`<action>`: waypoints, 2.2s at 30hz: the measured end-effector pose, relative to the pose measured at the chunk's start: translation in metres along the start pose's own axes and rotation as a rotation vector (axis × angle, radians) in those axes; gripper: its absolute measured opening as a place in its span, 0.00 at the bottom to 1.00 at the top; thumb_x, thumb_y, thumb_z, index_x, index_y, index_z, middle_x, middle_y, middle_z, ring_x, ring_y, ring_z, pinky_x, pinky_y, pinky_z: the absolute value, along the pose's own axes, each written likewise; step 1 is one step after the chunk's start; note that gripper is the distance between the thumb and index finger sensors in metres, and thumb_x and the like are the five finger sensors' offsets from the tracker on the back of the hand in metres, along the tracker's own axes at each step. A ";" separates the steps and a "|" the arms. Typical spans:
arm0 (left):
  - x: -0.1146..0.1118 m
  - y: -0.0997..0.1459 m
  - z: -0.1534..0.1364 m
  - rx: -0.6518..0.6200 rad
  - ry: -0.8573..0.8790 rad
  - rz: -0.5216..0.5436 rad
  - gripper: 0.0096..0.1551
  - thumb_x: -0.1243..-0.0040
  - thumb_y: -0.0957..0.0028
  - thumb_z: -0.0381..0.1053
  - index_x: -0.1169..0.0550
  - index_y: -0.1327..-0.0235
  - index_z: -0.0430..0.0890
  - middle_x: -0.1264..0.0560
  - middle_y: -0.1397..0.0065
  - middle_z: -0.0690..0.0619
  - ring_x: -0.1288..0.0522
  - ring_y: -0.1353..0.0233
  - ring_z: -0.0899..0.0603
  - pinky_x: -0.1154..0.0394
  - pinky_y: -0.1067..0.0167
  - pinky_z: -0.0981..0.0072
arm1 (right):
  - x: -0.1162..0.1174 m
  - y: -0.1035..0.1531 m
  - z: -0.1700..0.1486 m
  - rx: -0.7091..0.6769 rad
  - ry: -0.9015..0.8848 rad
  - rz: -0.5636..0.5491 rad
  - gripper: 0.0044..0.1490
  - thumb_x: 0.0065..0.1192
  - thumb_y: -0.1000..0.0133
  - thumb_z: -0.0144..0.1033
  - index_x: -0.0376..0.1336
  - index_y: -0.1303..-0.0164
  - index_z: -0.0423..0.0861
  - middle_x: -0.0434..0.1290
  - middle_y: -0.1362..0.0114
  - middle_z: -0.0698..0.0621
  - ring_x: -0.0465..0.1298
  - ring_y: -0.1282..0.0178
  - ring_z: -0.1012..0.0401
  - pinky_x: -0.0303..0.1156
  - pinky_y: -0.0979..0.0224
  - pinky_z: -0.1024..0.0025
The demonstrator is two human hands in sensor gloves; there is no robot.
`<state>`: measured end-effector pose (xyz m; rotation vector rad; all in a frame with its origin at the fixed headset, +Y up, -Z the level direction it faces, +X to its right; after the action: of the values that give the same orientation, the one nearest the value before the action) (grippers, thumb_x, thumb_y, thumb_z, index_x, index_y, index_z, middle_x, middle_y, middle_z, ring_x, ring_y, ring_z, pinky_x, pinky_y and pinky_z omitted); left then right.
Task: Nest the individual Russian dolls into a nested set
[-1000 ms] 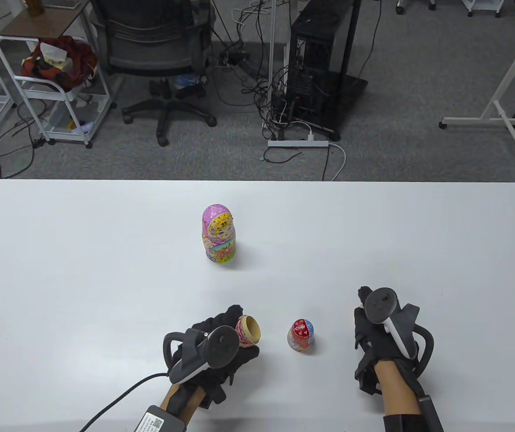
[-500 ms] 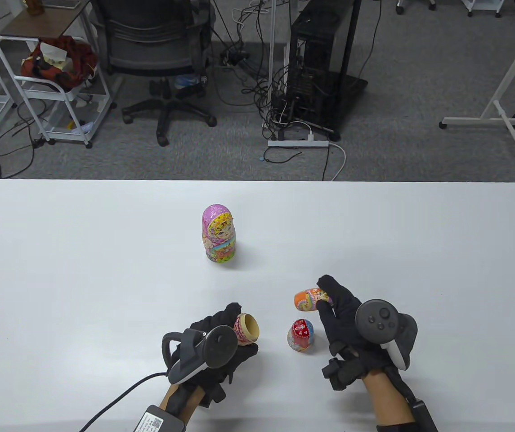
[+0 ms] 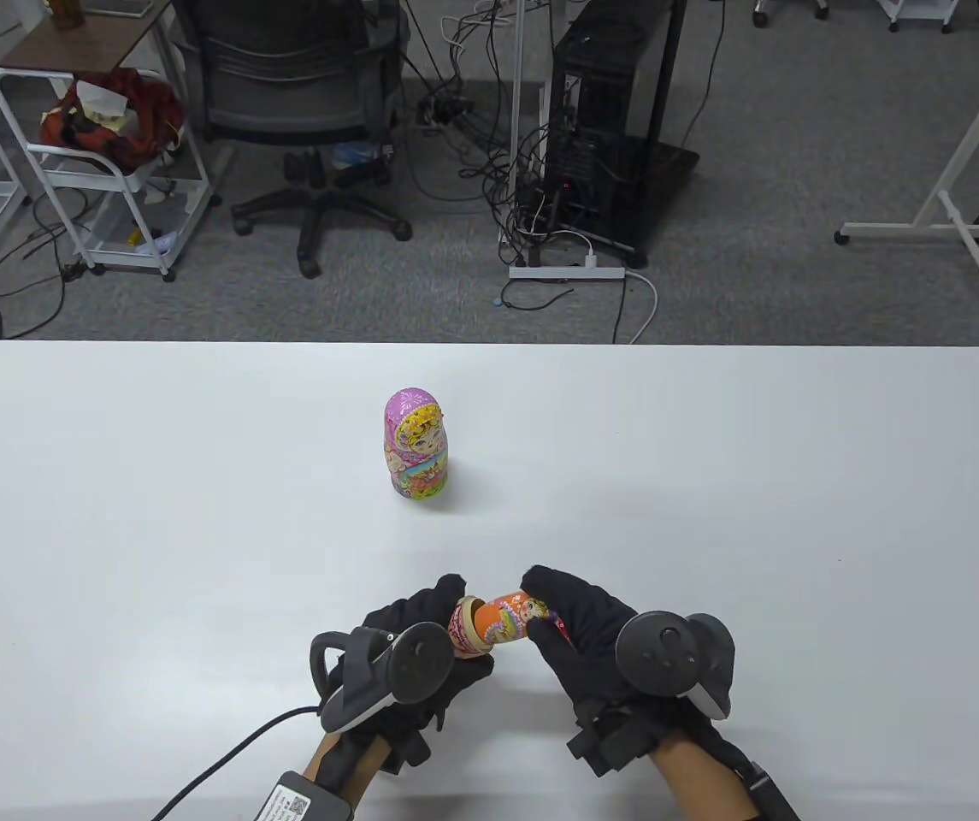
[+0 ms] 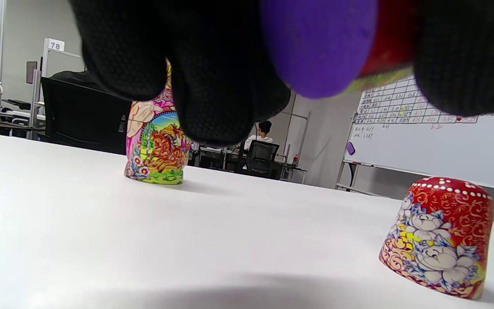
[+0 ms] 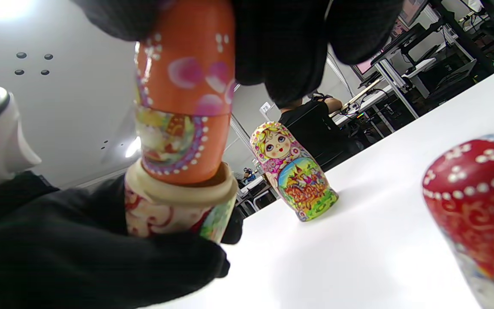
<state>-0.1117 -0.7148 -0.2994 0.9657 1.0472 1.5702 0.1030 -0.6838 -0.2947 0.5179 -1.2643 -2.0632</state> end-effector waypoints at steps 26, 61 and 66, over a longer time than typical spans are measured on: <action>-0.002 0.001 -0.002 -0.004 0.121 0.014 0.58 0.35 0.65 0.78 0.41 0.25 0.54 0.24 0.31 0.53 0.17 0.39 0.50 0.22 0.36 0.49 | 0.010 0.001 0.002 0.007 0.063 0.021 0.38 0.54 0.47 0.59 0.50 0.27 0.61 0.68 0.26 0.49 0.75 0.33 0.51 0.68 0.29 0.48; -0.004 -0.001 -0.015 0.039 0.118 -0.001 0.58 0.34 0.66 0.78 0.39 0.25 0.54 0.23 0.31 0.53 0.16 0.40 0.50 0.22 0.37 0.49 | 0.042 -0.001 -0.067 0.414 0.498 0.312 0.39 0.61 0.45 0.55 0.48 0.26 0.65 0.63 0.21 0.43 0.73 0.30 0.48 0.68 0.29 0.47; -0.005 -0.002 -0.017 0.050 0.114 -0.006 0.58 0.34 0.66 0.78 0.38 0.25 0.53 0.22 0.31 0.52 0.16 0.40 0.50 0.22 0.37 0.49 | 0.030 -0.001 -0.071 0.435 0.364 0.256 0.39 0.60 0.45 0.54 0.48 0.25 0.63 0.63 0.21 0.43 0.73 0.31 0.49 0.69 0.30 0.48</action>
<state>-0.1261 -0.7222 -0.3068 0.9137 1.1726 1.6163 0.1257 -0.7493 -0.3278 0.8357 -1.4669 -1.4061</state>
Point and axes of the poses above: the tracker on the back of each hand, its own z axis roughly to the thumb side, its own y axis roughly from the fingertips to the wrist, x = y × z, the point moved 3 cm from there along -y, roughly from the wrist to the fingertips
